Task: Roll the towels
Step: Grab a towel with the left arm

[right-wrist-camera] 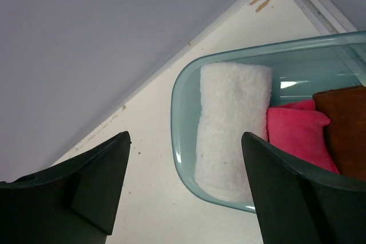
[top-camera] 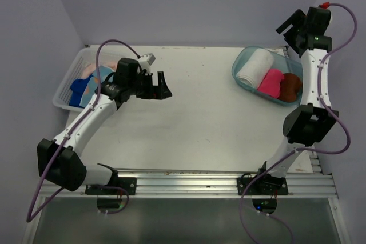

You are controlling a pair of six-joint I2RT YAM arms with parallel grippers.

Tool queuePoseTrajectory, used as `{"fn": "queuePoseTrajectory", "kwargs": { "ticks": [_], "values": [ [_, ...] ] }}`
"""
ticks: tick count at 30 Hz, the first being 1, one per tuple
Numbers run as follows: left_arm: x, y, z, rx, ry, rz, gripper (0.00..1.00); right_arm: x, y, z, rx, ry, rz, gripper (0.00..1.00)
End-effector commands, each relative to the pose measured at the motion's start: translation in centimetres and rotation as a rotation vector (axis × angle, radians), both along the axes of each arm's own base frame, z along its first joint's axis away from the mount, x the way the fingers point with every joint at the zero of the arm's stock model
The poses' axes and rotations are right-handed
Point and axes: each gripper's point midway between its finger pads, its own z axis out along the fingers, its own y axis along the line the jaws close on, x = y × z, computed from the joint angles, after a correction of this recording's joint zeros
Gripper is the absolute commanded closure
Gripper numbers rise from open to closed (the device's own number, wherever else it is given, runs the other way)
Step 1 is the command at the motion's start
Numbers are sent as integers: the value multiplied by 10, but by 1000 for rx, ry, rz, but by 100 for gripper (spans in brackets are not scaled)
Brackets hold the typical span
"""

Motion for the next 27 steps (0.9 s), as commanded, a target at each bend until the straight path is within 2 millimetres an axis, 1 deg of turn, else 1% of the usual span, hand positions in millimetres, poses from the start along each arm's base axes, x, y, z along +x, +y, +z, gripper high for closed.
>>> {"fn": "queuePoseTrajectory", "kwargs": {
  "ticks": [1, 2, 3, 4, 5, 6, 7, 8, 9, 10, 11, 12, 13, 14, 15, 16, 17, 18, 19, 20, 21, 22, 23, 25, 26, 27],
  "values": [
    [9, 7, 19, 21, -68, 21, 1, -13, 4, 5, -31, 26, 39, 17],
    [9, 9, 20, 26, -75, 27, 1, -16, 6, 2, -29, 36, 46, 17],
    [11, 14, 19, 49, -79, 52, 1, -26, 11, 11, -30, 19, 56, 17],
    [13, 19, 18, 65, -83, 74, 1, -30, 19, -9, -18, 47, 71, 17],
    [14, 23, 19, 80, -91, 98, 1, -37, 25, -9, -31, 39, 73, 17],
    [17, 34, 17, 120, -86, 149, 1, -49, 34, 1, -45, 14, 79, 16],
    [21, 42, 17, 140, -85, 184, 1, -53, 52, 0, -71, 8, 99, 16],
    [25, 48, 20, 158, -87, 216, 1, -64, 63, -27, -83, 66, 112, 16],
    [26, 61, 17, 200, -72, 264, 1, -70, 69, -32, -117, 76, 98, 16],
    [31, 72, 18, 215, -65, 300, 1, -82, 101, -40, -131, 86, 164, 16],
    [36, 79, 24, 223, -73, 324, 1, -88, 114, -45, -145, 96, 186, 16],
    [37, 87, 26, 238, -67, 347, 1, -93, 124, -48, -165, 99, 196, 16],
    [42, 104, 28, 259, -69, 400, 1, -103, 150, -47, -182, 86, 251, 16],
    [47, 114, 37, 265, -81, 430, 1, -113, 160, -61, -193, 115, 268, 16],
    [49, 125, 39, 282, -75, 465, 1, -119, 171, -66, -200, 119, 290, 16],
    [55, 145, 37, 289, -52, 526, 1, -131, 189, -75, -213, 125, 335, 15],
    [60, 155, 42, 282, -52, 563, 1, -137, 197, -80, -215, 132, 348, 15],
    [63, 163, 42, 268, -32, 583, 3, -143, 204, -86, -220, 144, 364, 15],
    [68, 188, 41, 252, -10, 666, 4, -151, 218, -95, -219, 156, 406, 15],
    [77, 195, 40, 247, 5, 691, 5, -156, 224, -98, -209, 159, 420, 15],
    [85, 214, 39, 231, 6, 739, 8, -160, 228, -102, -202, 165, 432, 15],
    [95, 220, 27, 228, 32, 758, 10, -166, 236, -110, -190, 181, 460, 15],
    [103, 224, 27, 223, 30, 774, 11, -168, 238, -112, -183, 184, 466, 15],
    [115, 239, 17, 255, 58, 831, 14, -172, 241, -115, -173, 191, 480, 15],
    [125, 246, 6, 266, 90, 871, 16, -176, 242, -119, -171, 201, 494, 15],
    [129, 256, 0, 287, 100, 909, 19, -178, 241, -118, -170, 198, 497, 15]
  ]
}}
